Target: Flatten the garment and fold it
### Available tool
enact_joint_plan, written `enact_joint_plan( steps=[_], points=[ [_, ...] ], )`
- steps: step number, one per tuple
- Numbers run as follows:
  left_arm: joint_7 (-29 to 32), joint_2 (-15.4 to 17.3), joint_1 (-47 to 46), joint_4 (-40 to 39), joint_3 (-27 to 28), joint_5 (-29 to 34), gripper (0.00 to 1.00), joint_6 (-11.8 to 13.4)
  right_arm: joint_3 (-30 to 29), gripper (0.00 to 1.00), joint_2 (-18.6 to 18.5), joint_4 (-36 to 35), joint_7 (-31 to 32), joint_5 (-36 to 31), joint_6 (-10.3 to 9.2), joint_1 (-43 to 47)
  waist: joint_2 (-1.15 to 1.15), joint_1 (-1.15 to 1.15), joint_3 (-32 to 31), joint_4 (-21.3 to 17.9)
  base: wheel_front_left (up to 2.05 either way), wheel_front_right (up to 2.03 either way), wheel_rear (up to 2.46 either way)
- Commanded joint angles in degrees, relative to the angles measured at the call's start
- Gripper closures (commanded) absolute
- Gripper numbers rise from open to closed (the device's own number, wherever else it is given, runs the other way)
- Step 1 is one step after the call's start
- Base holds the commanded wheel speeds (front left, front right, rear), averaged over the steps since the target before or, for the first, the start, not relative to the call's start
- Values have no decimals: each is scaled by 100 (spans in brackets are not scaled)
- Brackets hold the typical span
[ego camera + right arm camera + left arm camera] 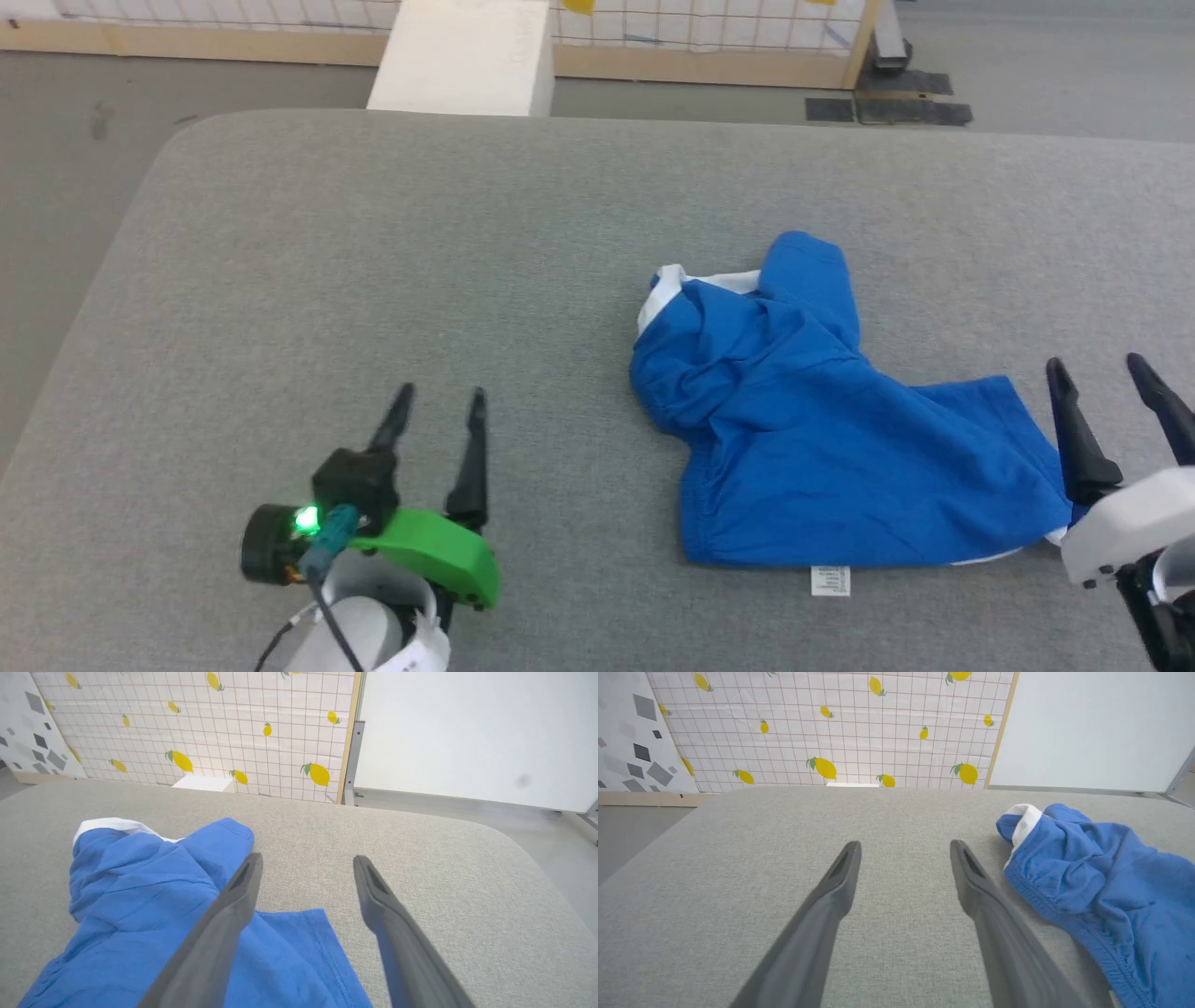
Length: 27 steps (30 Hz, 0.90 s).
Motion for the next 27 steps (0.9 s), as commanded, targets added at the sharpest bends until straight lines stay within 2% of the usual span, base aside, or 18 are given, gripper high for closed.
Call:
enact_joint_plan(
  steps=[1,3,4,9,13,19,25,26,27],
  points=[
    [106,2,-68,-31,-67,-43,0,-94,-86,0,180,-55,-236,-113,-10,102,0,0,45,-110,0,0,0],
    [339,1,-193,-56,-159,-106,0,-220,-223,0,504,-127,-606,-285,-10,175,0,0,120,-223,0,0,0],
    [742,20,-465,-54,-340,-157,0,-449,-308,0,794,-195,-971,-466,-10,240,0,0,266,-378,0,0,0],
    [1682,28,-1193,99,-644,-300,0,-907,-289,0,999,-193,-1233,-636,-10,247,0,0,634,-683,0,0,0],
    [2400,2,-1840,411,-753,-459,0,-1166,-244,0,1049,-117,-1352,-701,-10,200,0,0,884,-884,0,0,0],
    [3041,38,-2539,1008,-771,-566,0,-1278,-138,0,1092,77,-1524,-728,-10,122,0,0,1170,-1145,0,0,0],
    [3056,35,-2829,1325,-775,-639,0,-1361,-89,0,1110,288,-1678,-742,-10,77,0,0,1316,-1225,0,0,0],
    [3030,44,-2840,1357,-794,-643,56,-1382,-85,0,1111,325,-1702,-728,-10,66,0,0,1322,-1226,0,0,0],
    [2983,57,-2841,1366,-812,-640,100,-1399,-83,0,1112,366,-1723,-708,-10,54,0,0,1319,-1223,0,0,0]
  ],
)
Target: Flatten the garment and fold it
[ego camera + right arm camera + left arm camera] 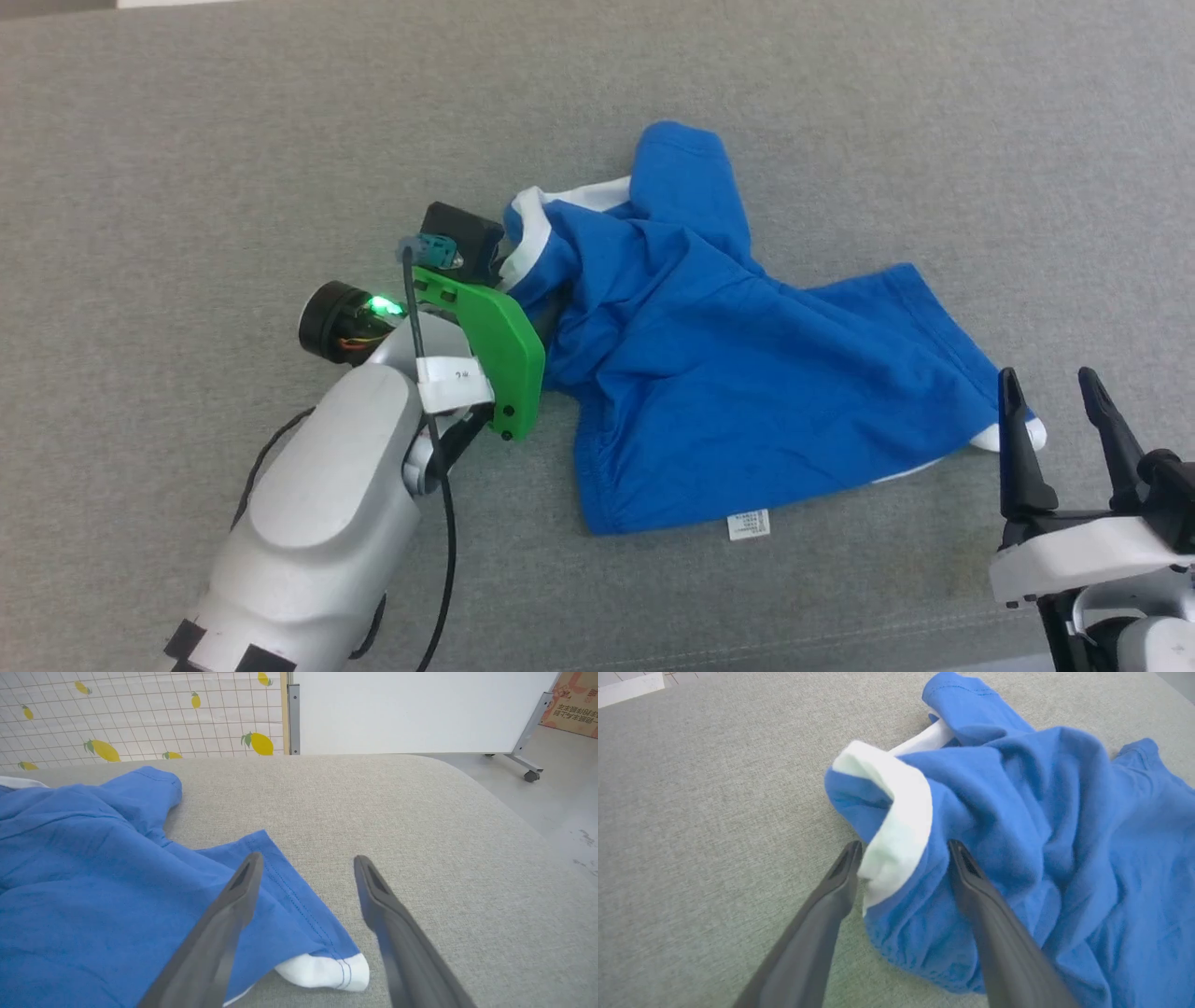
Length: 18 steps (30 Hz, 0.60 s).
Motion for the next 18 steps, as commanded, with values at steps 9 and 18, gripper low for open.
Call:
enact_joint_plan(
  steps=[9,18],
  points=[
    [-570,275,185,-748,303,-6,100,326,-31,0,23,262,-153,40,-10,-160,0,0,-288,122,0,0,0],
    [275,1042,235,-2055,659,-88,100,573,77,0,23,303,-188,121,-10,-242,0,0,-253,136,0,0,0]
  ],
)
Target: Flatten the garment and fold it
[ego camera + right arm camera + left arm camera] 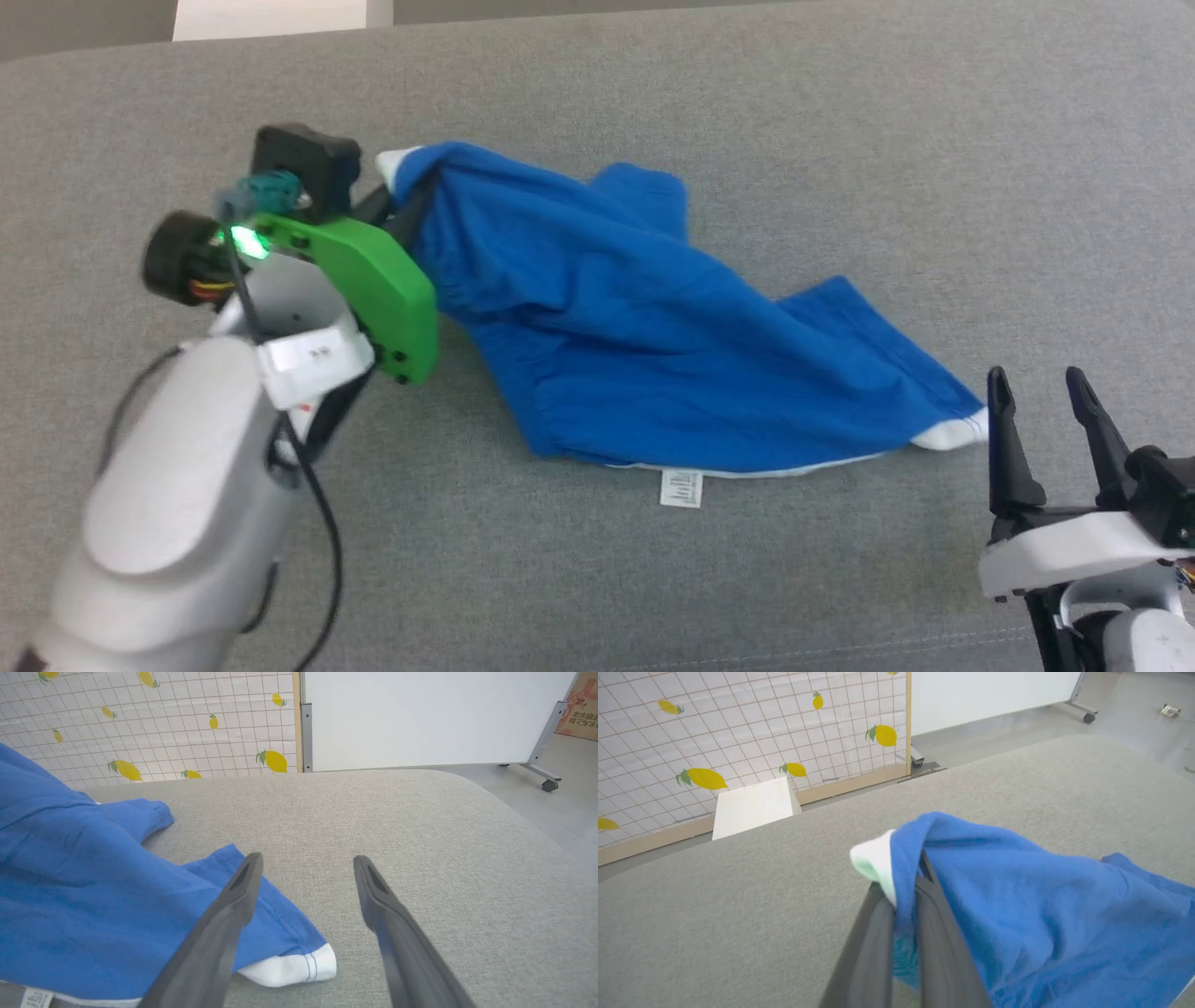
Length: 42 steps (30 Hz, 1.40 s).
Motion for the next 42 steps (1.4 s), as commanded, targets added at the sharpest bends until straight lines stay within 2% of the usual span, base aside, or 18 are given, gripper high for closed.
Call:
enact_joint_plan(
  steps=[1,5,9,13,21,22,23,28,35,42],
  points=[
    [148,167,-57,-68,14,2,100,-29,66,0,19,20,-63,56,-10,-149,0,0,143,-103,0,0,0],
    [666,501,-407,26,20,-60,100,-254,189,0,19,99,-150,136,-10,-281,0,0,408,-309,0,0,0],
    [1056,750,-972,517,-108,-58,100,-549,278,0,19,238,-265,225,-10,-401,0,0,675,-546,0,0,0],
    [1145,845,-1542,1124,-253,-18,100,-693,385,0,19,393,-386,314,-10,-522,0,0,895,-750,0,0,0],
    [924,851,-2278,2378,-621,74,100,-788,571,0,19,636,-552,434,-10,-737,0,0,1156,-972,0,0,0],
    [886,834,-2307,2510,-666,76,80,-791,582,0,19,654,-562,439,-10,-750,0,0,1164,-973,0,0,0],
    [854,822,-2324,2688,-721,90,0,-794,607,0,19,674,-573,445,-10,-768,0,0,1167,-969,0,0,0],
    [527,716,-2305,3228,-932,43,0,-804,674,0,19,726,-599,415,-10,-831,0,0,1031,-861,0,0,0],
    [-344,491,-2280,3478,-948,-125,0,-805,542,0,19,659,-506,214,-10,-798,0,0,510,-440,0,0,0],
    [-1260,312,-2181,3358,-625,-267,0,-471,378,0,19,454,-243,-52,-10,-667,0,0,-57,57,0,0,0]
  ],
)
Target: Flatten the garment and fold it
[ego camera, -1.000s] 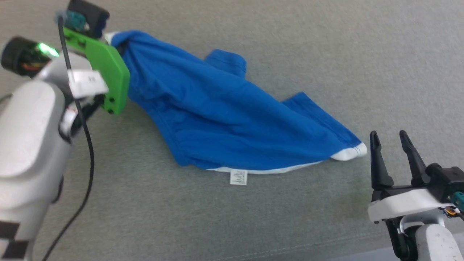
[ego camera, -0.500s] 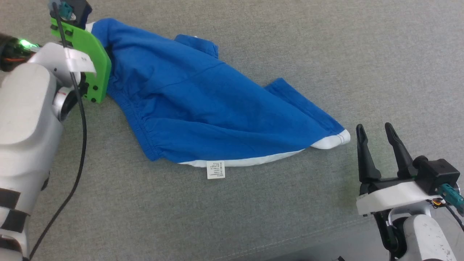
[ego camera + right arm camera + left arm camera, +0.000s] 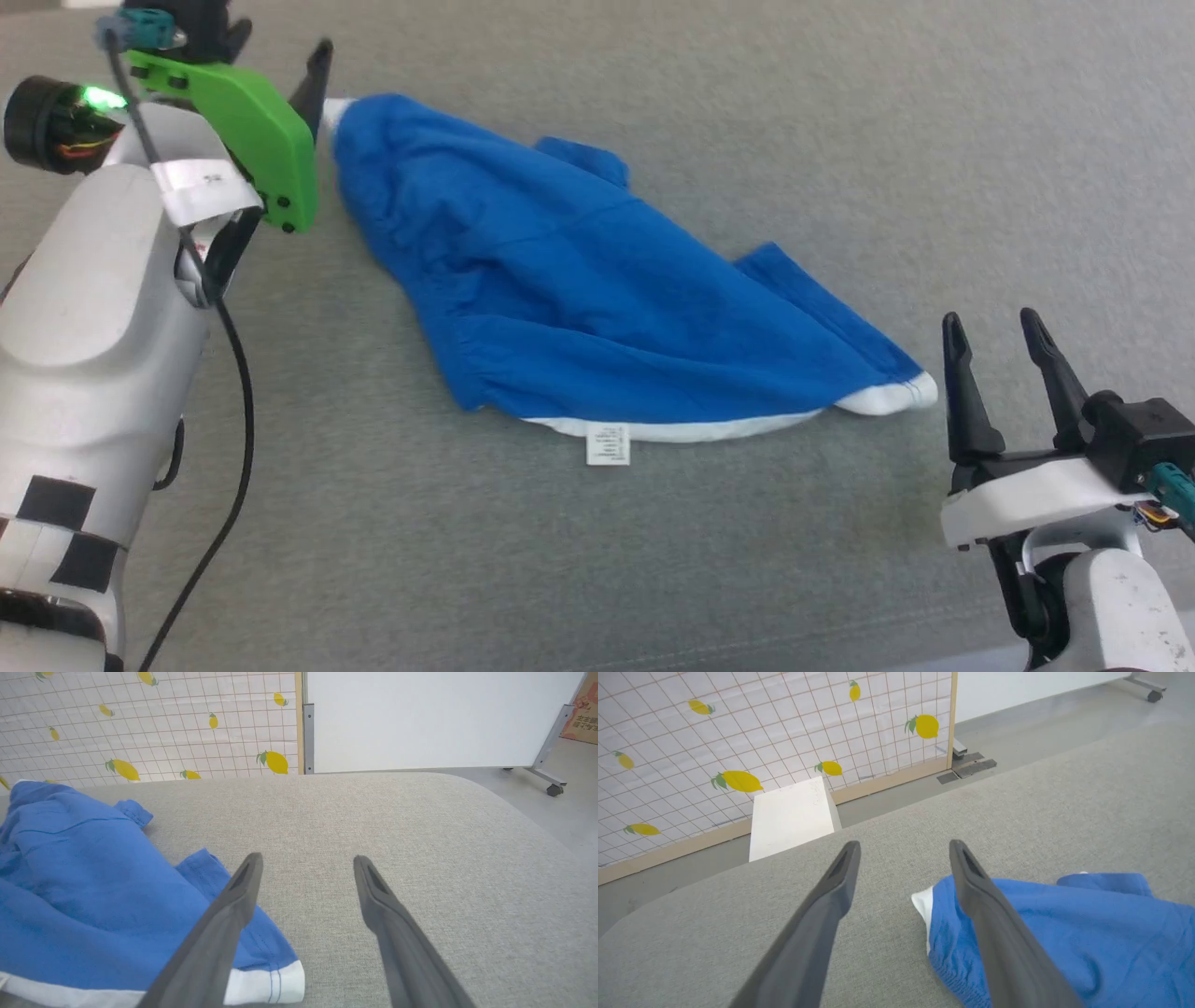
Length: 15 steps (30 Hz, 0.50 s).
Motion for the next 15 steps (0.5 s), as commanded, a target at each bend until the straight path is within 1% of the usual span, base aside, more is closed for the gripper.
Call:
enact_joint_plan(
  steps=[1,5,9,10,13,14,15],
  points=[
    [-197,7,103,-92,72,-14,0,110,-22,0,10,-74,47,-62,-10,53,0,-1,-535,514,0,0,0],
    [-819,-4,502,-470,302,-49,0,507,-108,0,-14,-244,175,-93,-10,137,0,-1,-785,727,0,0,0],
    [-1322,-38,1187,-957,521,-133,0,960,-123,0,-99,-396,289,-49,-10,270,0,-1,-1006,903,0,0,0],
    [-1434,-57,1425,-1114,576,-165,0,1095,-120,0,-114,-447,322,-35,-10,313,0,-1,-1058,942,0,0,0],
    [-1660,-111,2095,-1534,654,-245,0,1377,-118,0,-147,-566,400,-1,-10,442,0,-1,-1180,1023,0,0,0],
    [-1778,-151,2574,-1830,666,-286,0,1545,-110,0,-167,-645,445,28,-10,538,0,-1,-1236,1065,0,0,0],
    [-1830,-177,2835,-1970,655,-300,0,1629,-108,0,-173,-684,468,45,-10,593,0,-1,-1267,1087,0,0,0]
  ],
)
